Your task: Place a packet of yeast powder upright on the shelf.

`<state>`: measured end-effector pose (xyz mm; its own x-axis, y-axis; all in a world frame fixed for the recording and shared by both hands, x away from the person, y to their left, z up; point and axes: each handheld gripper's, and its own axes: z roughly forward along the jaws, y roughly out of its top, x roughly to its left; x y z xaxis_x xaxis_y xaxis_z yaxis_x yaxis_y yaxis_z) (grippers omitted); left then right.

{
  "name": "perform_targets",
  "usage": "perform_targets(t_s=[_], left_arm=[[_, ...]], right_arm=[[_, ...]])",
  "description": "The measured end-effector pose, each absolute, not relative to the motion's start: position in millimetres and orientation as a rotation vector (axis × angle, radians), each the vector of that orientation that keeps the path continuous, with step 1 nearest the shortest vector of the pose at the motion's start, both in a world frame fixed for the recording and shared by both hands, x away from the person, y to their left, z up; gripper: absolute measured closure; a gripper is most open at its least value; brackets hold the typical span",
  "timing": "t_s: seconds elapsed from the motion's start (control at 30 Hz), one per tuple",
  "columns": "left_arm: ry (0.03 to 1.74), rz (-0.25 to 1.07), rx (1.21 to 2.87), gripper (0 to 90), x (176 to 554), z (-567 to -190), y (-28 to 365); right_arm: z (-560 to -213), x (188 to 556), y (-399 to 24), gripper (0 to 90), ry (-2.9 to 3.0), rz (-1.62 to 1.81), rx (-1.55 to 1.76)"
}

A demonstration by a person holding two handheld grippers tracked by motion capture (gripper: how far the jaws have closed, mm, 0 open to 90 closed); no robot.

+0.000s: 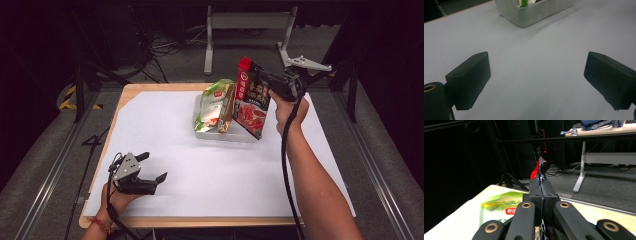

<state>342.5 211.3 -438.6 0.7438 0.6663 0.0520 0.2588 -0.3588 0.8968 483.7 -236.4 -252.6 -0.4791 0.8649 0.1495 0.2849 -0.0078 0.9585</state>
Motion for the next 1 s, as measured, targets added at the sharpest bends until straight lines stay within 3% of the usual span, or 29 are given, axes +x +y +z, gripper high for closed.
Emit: perform_targets(t_s=[0.33, 1.0], left_arm=[[0.69, 0.511, 1.943, 7.8, 342.1, -438.7, 211.5], [0.69, 0.515, 1.951, 7.6, 341.6, -439.0, 210.2]], right_arm=[[-266.3, 504.2, -229.3, 89.2, 1.724, 1.532, 1.245], [-304.3, 493.6, -236.2, 88.6, 1.785, 1.536, 1.126]])
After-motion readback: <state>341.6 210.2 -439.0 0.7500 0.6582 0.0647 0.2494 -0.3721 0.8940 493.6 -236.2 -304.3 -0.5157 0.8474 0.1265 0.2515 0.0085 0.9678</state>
